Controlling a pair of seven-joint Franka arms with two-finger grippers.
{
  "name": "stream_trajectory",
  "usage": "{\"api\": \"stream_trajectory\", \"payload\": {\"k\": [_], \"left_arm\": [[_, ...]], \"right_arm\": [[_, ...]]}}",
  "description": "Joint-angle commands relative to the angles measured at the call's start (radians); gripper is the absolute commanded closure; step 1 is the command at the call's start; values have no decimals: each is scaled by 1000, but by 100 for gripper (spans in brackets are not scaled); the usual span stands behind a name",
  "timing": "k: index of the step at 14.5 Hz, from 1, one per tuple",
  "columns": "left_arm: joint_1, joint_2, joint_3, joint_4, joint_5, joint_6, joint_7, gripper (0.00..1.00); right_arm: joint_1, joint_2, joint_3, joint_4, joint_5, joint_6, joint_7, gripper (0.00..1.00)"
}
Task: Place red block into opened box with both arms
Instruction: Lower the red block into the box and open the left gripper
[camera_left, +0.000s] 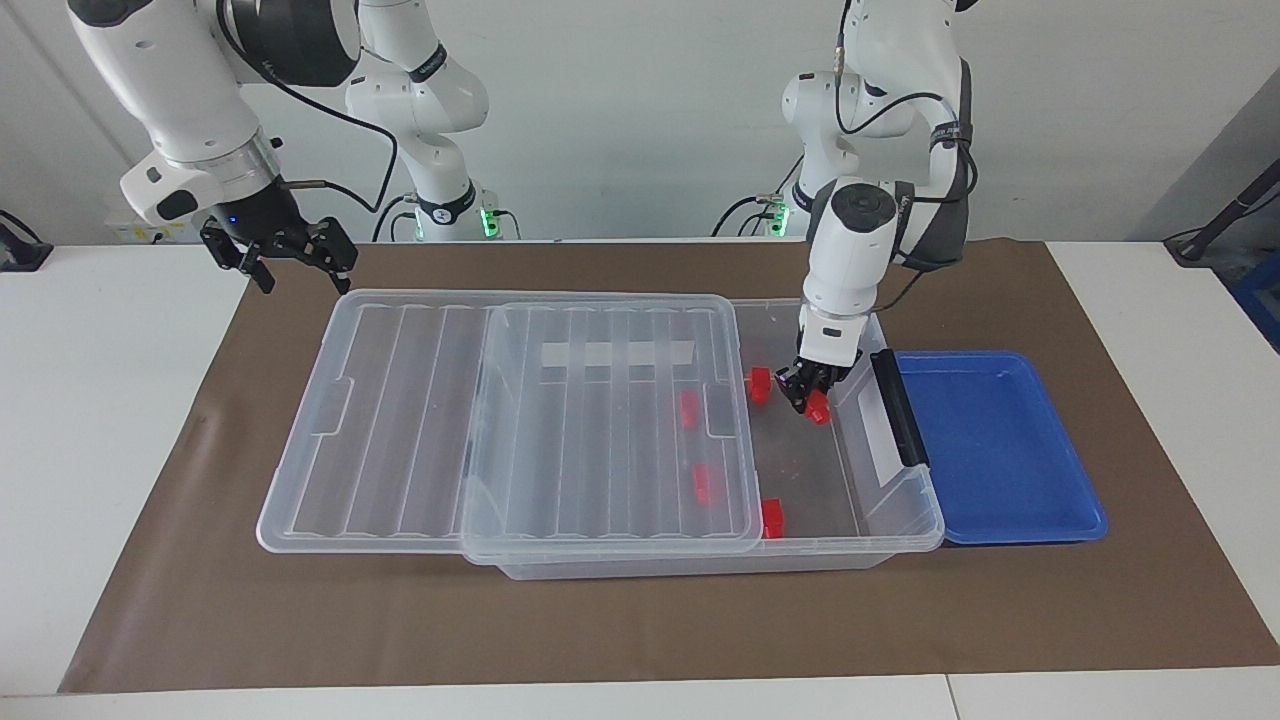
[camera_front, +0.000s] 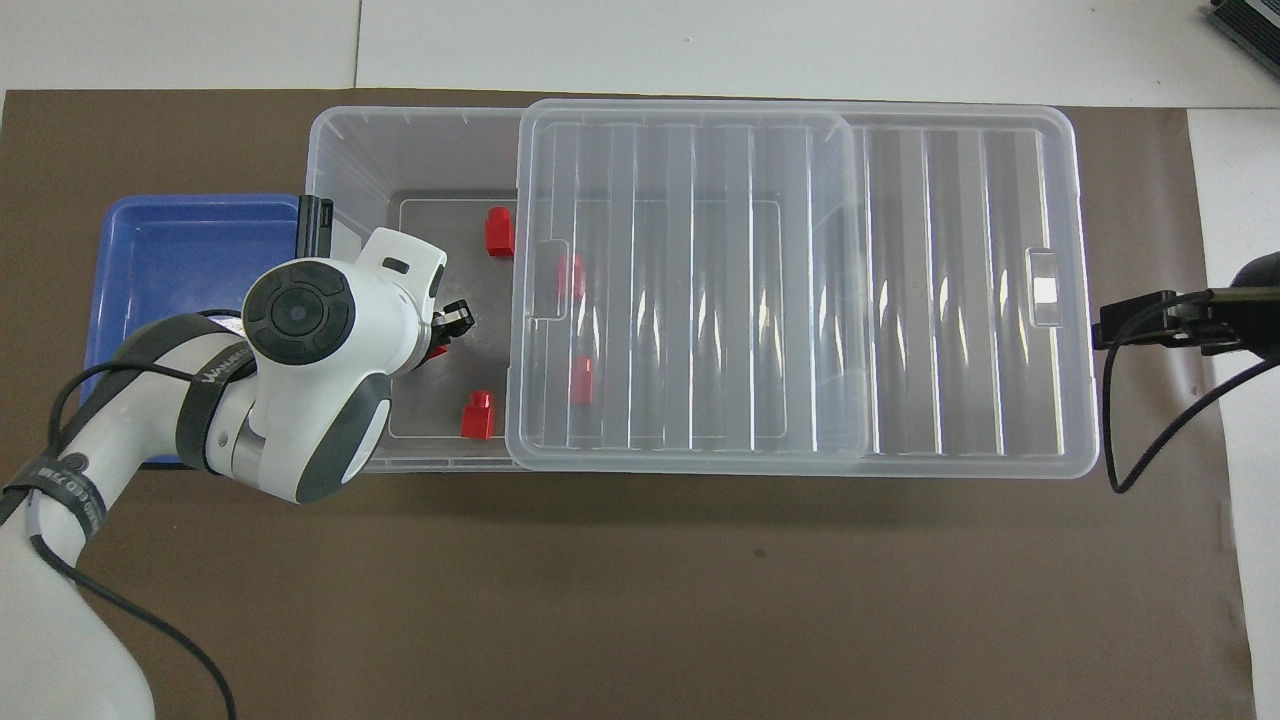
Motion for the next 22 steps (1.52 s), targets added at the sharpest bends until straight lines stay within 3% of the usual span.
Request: {"api": "stream_trajectory", "payload": {"k": [1, 9, 14, 15, 16, 17, 22], "left_arm": [[-22, 77, 18, 45, 45, 35, 6, 100], [-22, 157, 20, 48, 68, 121, 0, 100], [-22, 164, 21, 53, 75, 128, 0, 100], [-24, 164, 21, 53, 75, 128, -1, 70], [-28, 164, 23, 52, 75, 123, -1, 30], [-33, 162, 24, 52, 76, 122, -1, 0], [-44, 162, 26, 64, 87, 80, -26, 0]], "right_arm": [[-4, -21, 3, -28, 21, 15, 7, 0], [-5, -21, 3, -28, 18, 22, 7, 0], [-5, -21, 3, -28, 18, 20, 7, 0], [-5, -21, 3, -28, 18, 19, 7, 0], [-5, -21, 3, -28, 18, 17, 7, 0], [-5, -21, 3, -28, 19, 17, 7, 0], [-5, -23, 3, -29, 18, 17, 7, 0]]}}
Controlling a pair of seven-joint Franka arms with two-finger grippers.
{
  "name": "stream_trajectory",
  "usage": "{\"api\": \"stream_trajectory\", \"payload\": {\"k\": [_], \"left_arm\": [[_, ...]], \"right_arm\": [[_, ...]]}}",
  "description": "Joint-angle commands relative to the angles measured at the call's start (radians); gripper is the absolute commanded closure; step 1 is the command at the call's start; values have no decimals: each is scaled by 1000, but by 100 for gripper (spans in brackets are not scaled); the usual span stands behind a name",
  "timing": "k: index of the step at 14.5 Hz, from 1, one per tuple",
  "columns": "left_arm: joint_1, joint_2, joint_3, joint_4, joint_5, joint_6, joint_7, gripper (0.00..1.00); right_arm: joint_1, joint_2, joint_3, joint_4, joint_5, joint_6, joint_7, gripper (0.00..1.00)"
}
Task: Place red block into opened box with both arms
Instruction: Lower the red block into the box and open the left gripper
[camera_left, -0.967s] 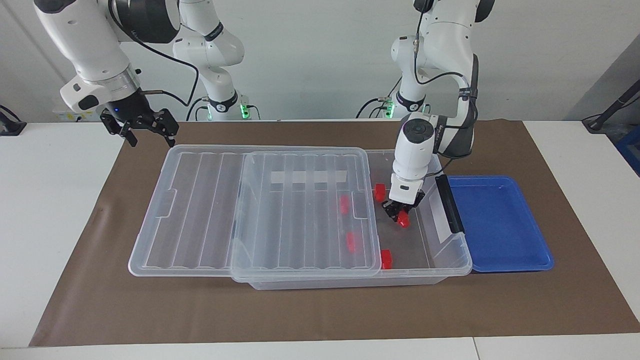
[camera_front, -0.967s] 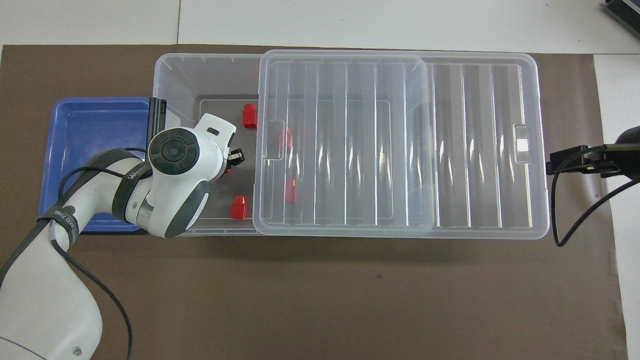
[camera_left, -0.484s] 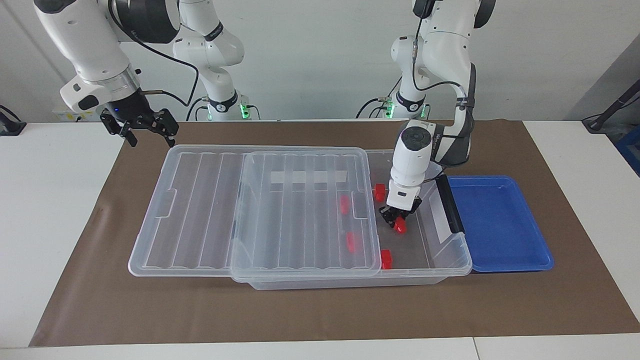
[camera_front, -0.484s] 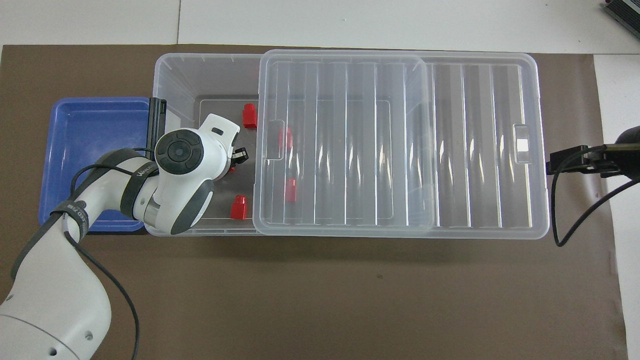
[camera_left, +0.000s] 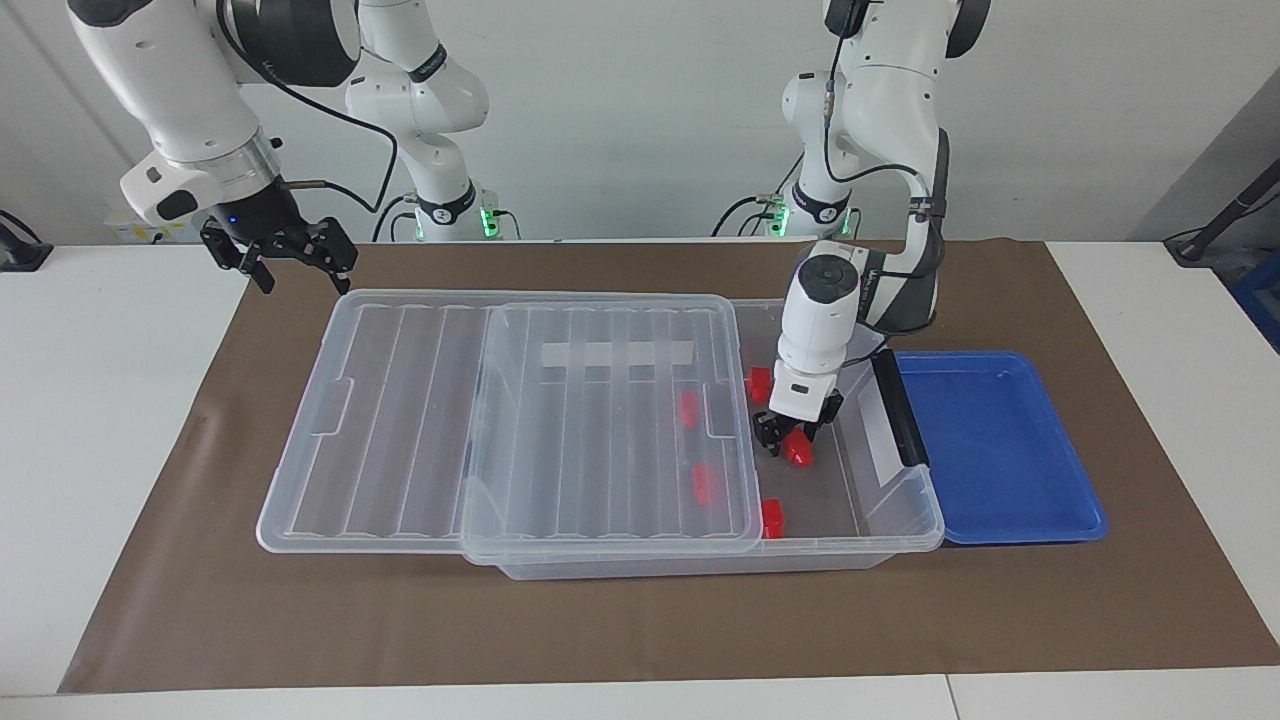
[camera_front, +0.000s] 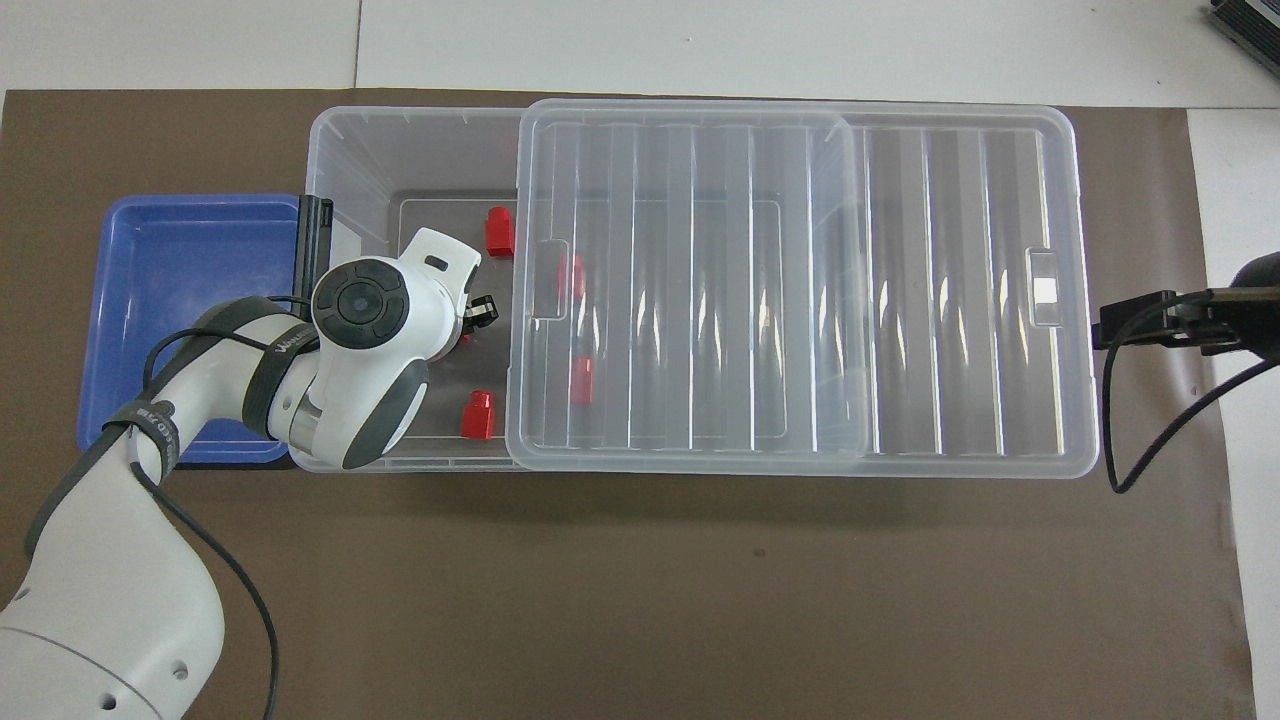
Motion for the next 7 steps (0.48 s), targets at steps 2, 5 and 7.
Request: {"api": "stream_trajectory", "payload": {"k": [2, 5, 7], "left_arm": [[-30, 10, 22, 51, 28, -67, -39, 0], [-30, 12, 21, 66, 26, -82, -40, 0], [-30, 9, 21, 71, 26, -99, -51, 0]], "right_arm": [[-5, -23, 4, -29, 18, 17, 6, 0], [-5, -23, 4, -29, 18, 18, 5, 0], [-5, -23, 4, -32, 18, 18, 6, 0]]}}
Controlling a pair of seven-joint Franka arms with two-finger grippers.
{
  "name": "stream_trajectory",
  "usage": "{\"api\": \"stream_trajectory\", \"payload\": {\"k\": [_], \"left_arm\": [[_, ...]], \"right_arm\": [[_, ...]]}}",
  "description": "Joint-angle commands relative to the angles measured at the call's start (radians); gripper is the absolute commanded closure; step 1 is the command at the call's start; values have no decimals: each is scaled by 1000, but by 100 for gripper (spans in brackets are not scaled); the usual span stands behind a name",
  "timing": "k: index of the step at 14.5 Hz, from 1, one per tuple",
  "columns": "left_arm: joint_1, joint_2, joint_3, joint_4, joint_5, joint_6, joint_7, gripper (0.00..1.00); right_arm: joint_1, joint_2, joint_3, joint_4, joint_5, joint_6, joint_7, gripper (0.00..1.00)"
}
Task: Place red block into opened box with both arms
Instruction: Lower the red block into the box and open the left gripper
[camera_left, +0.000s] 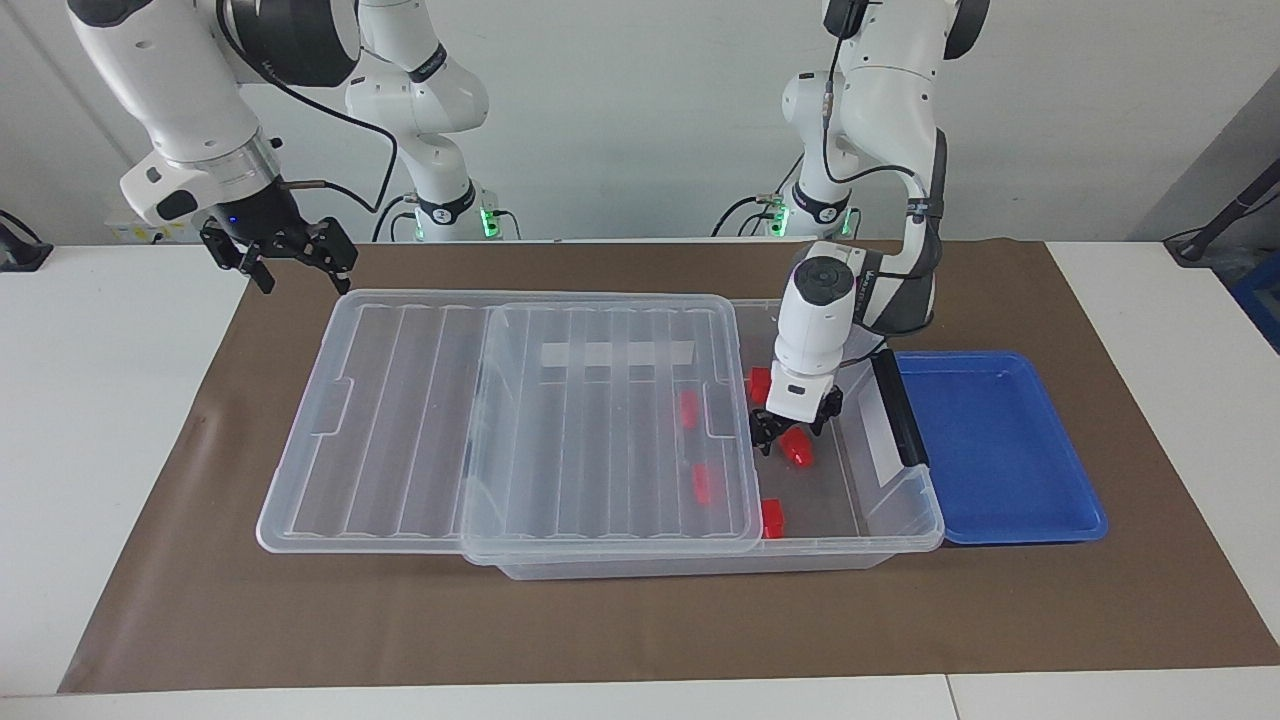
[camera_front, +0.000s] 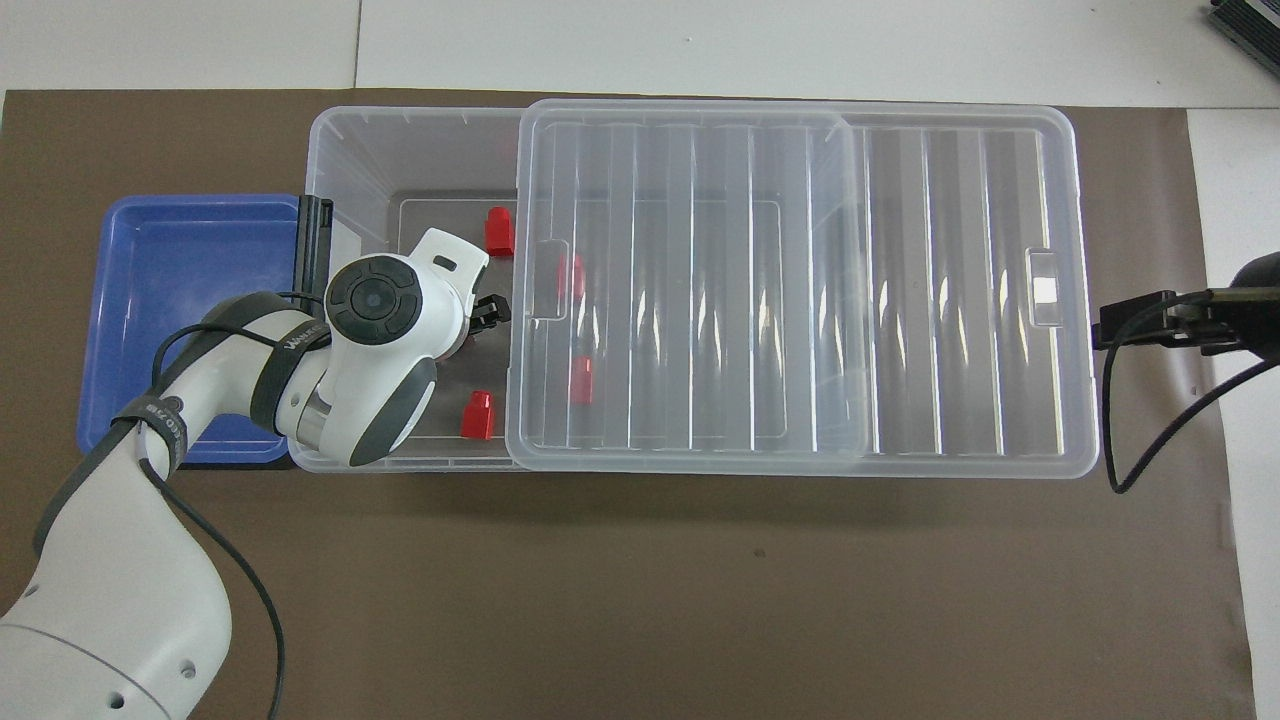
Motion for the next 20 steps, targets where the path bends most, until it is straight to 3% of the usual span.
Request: {"api": "stream_trajectory", "payload": {"k": [1, 6, 9, 11, 13, 14, 15, 20], "left_arm": [[-24, 7, 20, 37, 27, -57, -57, 0], [-19, -49, 17, 68, 16, -167, -95, 0], [-12, -106, 15, 71, 15, -228, -120, 0], [-7, -126, 17, 85, 13, -270, -121, 0], [-6, -132, 21, 129, -2, -334, -121, 0], [-4, -132, 23, 149, -20, -359, -121, 0], [5, -140, 23, 163, -33, -377, -123, 0], [36, -186, 23, 174, -46, -412, -117, 0]], "right_arm": [[-5, -23, 4, -32, 18, 18, 6, 0], [-5, -23, 2, -32, 18, 18, 6, 1], [-7, -26, 2, -35, 18, 18, 6, 12], [-5, -26, 4, -36, 18, 18, 5, 26], [-7, -26, 3, -36, 18, 18, 3, 52], [-7, -27, 2, -38, 18, 17, 3, 79], [-8, -29, 2, -46, 18, 20, 2, 100], [-17, -32, 2, -56, 10, 31, -4, 100]]}}
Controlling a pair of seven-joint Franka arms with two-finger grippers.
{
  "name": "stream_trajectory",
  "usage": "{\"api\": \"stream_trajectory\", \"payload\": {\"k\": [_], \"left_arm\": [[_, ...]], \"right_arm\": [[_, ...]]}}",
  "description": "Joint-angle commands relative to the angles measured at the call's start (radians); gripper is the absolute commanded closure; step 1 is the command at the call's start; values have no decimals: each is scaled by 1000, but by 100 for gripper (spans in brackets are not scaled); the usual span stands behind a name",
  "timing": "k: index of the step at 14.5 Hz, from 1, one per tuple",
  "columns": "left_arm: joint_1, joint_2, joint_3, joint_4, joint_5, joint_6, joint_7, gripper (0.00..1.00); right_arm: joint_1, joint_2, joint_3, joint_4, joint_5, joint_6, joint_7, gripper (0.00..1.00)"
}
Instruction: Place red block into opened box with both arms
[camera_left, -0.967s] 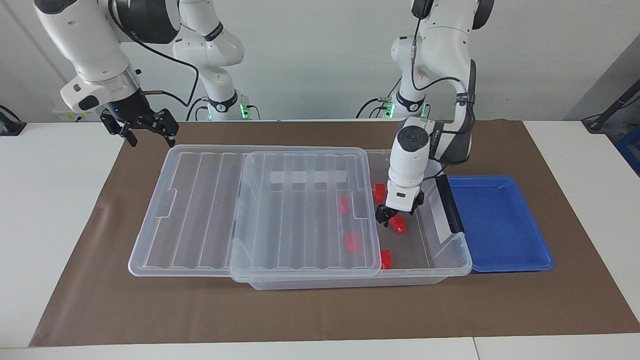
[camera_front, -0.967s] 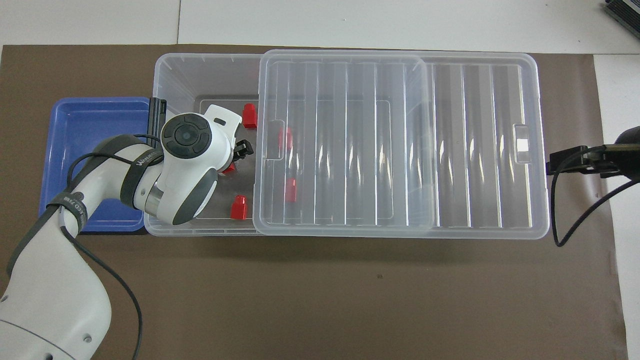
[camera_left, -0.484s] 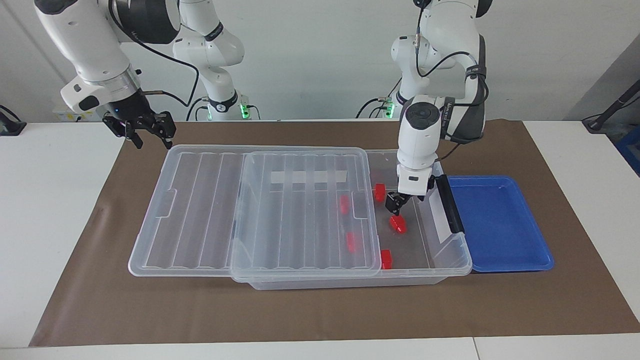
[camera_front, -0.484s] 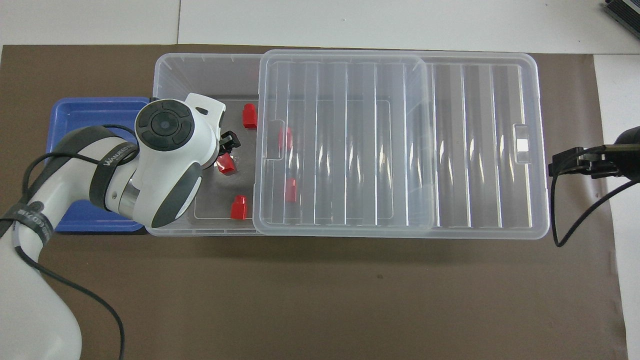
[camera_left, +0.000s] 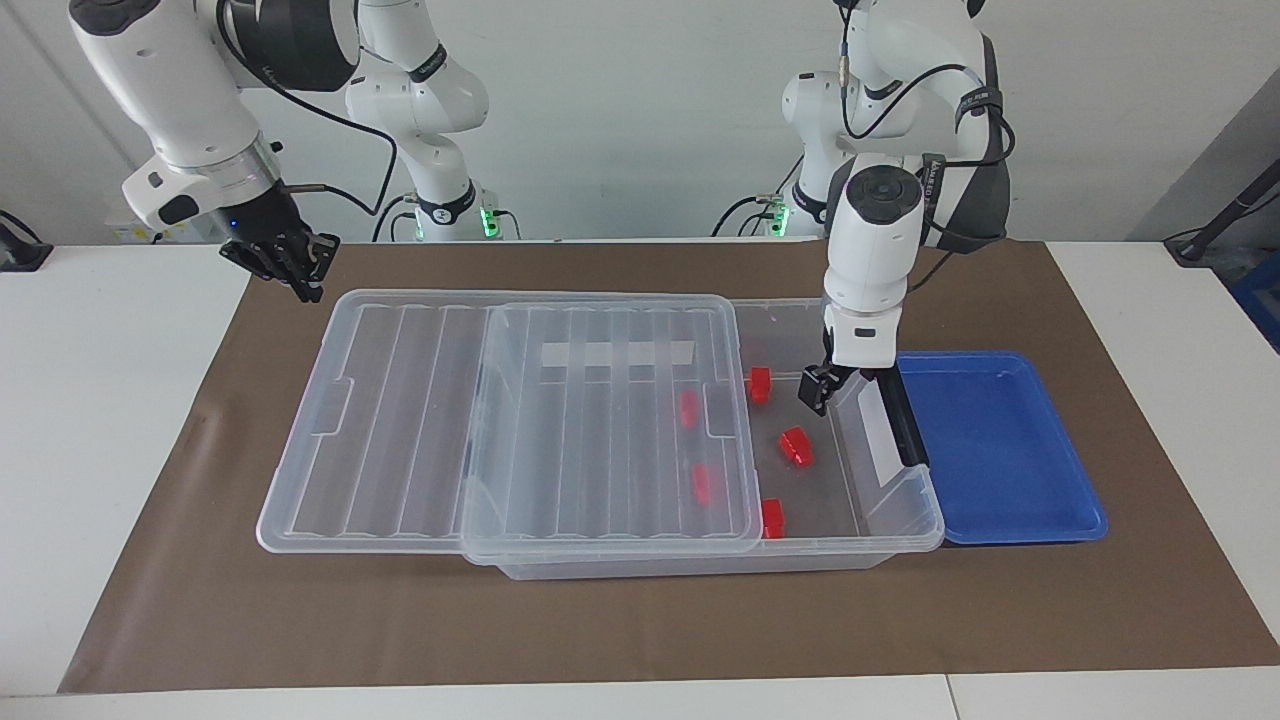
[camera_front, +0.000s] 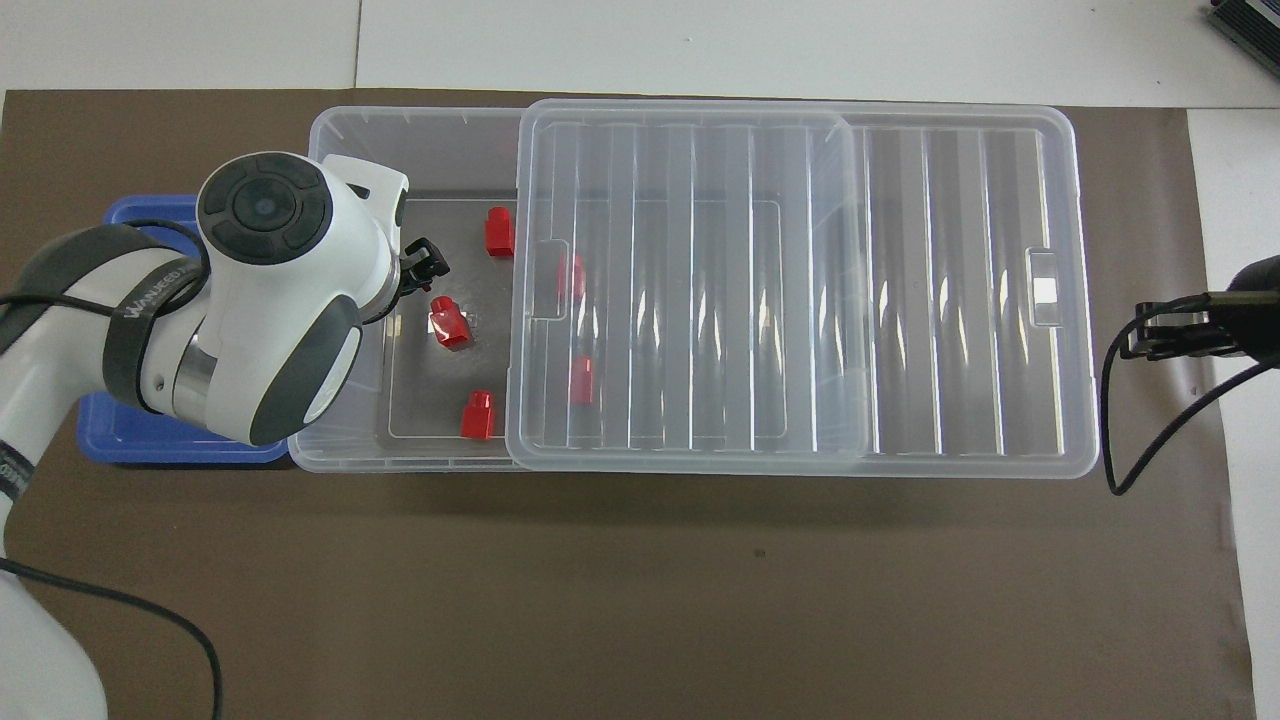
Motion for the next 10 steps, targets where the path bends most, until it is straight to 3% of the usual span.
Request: {"api": "stream_trajectory", "payload": {"k": [1, 6, 10], "left_arm": [[22, -28, 1, 29, -18, -68, 1, 0], [113, -48, 1, 155, -37, -257, 237, 0], [247, -154, 4, 153, -113, -310, 530, 0]], "right_arm": [[-14, -29, 5, -41, 7, 39, -6, 100], [-57, -19, 5, -80, -39, 146, -184, 100], [-112, 52, 5, -136, -39, 352, -385, 100]]}}
